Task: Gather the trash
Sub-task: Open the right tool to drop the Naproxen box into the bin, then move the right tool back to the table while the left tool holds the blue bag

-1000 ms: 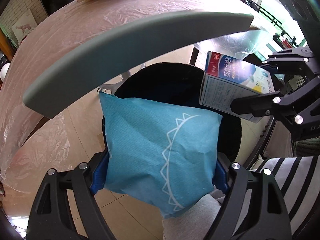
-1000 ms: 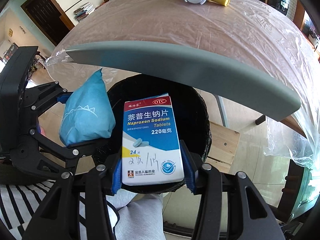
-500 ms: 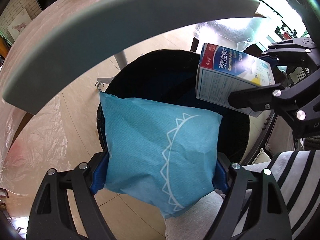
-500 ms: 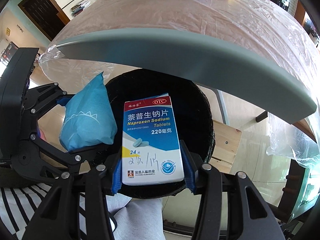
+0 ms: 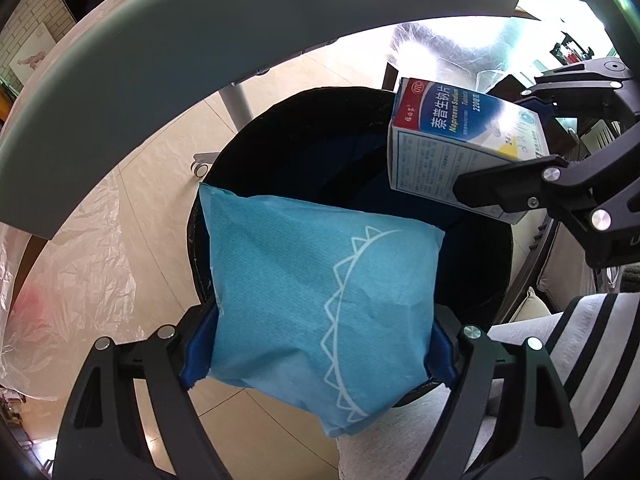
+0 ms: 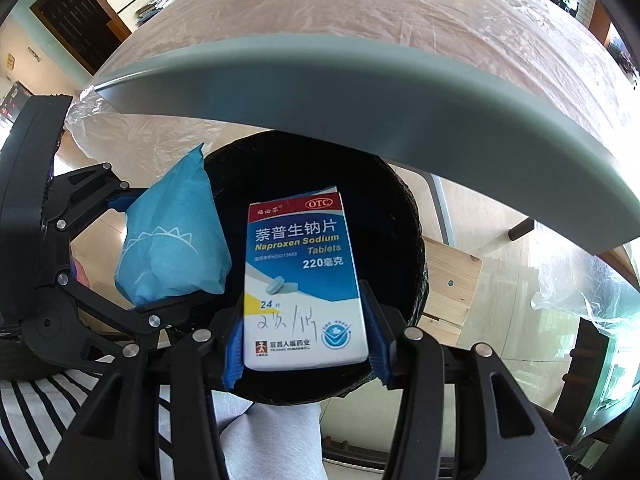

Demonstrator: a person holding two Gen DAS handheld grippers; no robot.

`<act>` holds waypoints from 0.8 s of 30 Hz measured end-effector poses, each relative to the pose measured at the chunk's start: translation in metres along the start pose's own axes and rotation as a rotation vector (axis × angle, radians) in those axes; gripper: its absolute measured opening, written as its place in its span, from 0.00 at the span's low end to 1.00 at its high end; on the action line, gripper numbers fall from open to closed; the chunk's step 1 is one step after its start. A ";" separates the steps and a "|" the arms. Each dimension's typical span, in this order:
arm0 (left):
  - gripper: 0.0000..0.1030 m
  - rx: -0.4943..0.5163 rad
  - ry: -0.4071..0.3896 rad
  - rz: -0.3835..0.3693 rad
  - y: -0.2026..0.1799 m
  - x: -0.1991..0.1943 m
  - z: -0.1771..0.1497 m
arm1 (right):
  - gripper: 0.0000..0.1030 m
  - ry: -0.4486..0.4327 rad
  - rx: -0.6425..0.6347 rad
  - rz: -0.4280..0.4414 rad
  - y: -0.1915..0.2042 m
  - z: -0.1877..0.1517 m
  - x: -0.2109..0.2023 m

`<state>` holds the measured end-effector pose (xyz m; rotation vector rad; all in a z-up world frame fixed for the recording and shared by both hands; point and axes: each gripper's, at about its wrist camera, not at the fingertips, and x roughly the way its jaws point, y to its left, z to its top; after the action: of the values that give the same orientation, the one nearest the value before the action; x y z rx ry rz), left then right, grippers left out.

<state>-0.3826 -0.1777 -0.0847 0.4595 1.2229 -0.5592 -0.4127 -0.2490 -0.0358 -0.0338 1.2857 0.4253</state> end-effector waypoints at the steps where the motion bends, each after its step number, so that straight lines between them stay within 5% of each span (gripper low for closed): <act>1: 0.81 0.000 0.001 0.000 0.001 0.000 0.001 | 0.47 0.001 0.002 -0.002 0.000 0.000 0.001; 13: 0.86 0.010 -0.022 -0.009 0.001 0.000 0.001 | 0.47 -0.002 0.013 0.004 -0.004 0.001 0.001; 15: 0.89 0.003 -0.027 -0.032 0.003 -0.002 0.000 | 0.64 0.000 0.023 0.003 -0.006 0.000 0.000; 17: 0.91 0.005 -0.025 -0.024 0.004 -0.004 -0.001 | 0.69 -0.009 0.034 -0.006 -0.008 -0.001 -0.004; 24: 0.91 -0.020 -0.030 -0.039 0.012 -0.024 -0.015 | 0.69 -0.063 0.033 -0.028 -0.014 -0.013 -0.041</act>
<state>-0.3919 -0.1559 -0.0656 0.4092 1.2102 -0.5848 -0.4290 -0.2775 -0.0040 -0.0106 1.2284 0.3781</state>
